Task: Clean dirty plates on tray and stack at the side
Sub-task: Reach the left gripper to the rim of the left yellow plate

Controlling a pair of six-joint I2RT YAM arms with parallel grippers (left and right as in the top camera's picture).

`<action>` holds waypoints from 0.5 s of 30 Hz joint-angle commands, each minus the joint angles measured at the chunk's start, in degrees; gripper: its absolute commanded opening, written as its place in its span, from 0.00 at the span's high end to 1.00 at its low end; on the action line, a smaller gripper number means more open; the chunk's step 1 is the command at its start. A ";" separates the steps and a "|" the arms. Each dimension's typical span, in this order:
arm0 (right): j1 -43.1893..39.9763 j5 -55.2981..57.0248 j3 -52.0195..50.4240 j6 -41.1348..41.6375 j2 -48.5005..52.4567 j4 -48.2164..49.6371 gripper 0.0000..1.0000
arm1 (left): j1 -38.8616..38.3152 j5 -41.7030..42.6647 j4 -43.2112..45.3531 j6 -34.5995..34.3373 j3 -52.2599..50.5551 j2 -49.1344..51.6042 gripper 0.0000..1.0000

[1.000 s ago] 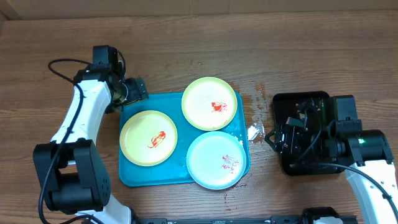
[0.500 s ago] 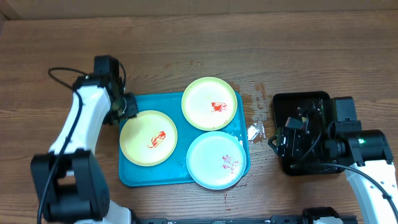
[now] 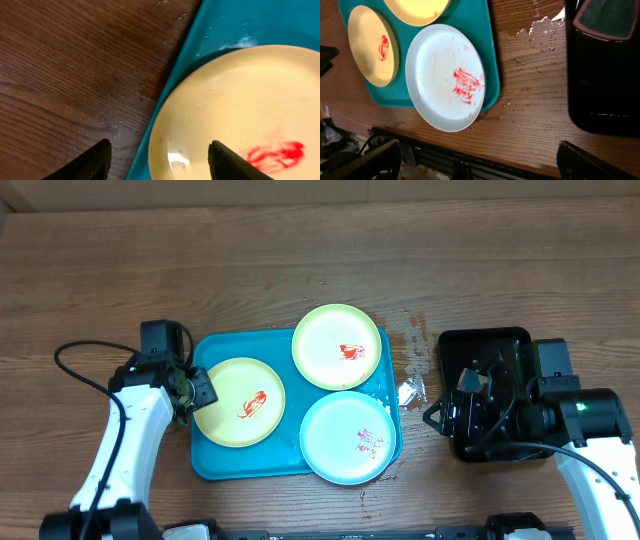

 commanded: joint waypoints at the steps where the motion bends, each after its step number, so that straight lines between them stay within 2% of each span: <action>1: -0.07 -2.36 0.98 0.22 0.07 -0.02 0.00 | 2.56 2.27 2.78 1.05 -1.29 4.33 0.43; 6: -0.07 -2.32 0.98 0.20 0.07 -0.42 0.00 | 5.27 5.44 5.05 3.61 -1.29 9.62 0.54; 9: -0.07 -2.32 0.98 0.20 0.07 -0.37 0.00 | 5.49 7.98 6.23 4.59 -1.29 11.87 0.55; 12: -0.07 -2.34 0.98 0.22 0.07 -0.37 0.00 | 5.07 8.24 6.75 5.03 -1.29 13.09 0.62; 15: -0.07 -2.32 0.98 0.22 0.07 -0.33 0.00 | 4.35 8.76 7.10 6.29 -1.20 12.68 0.61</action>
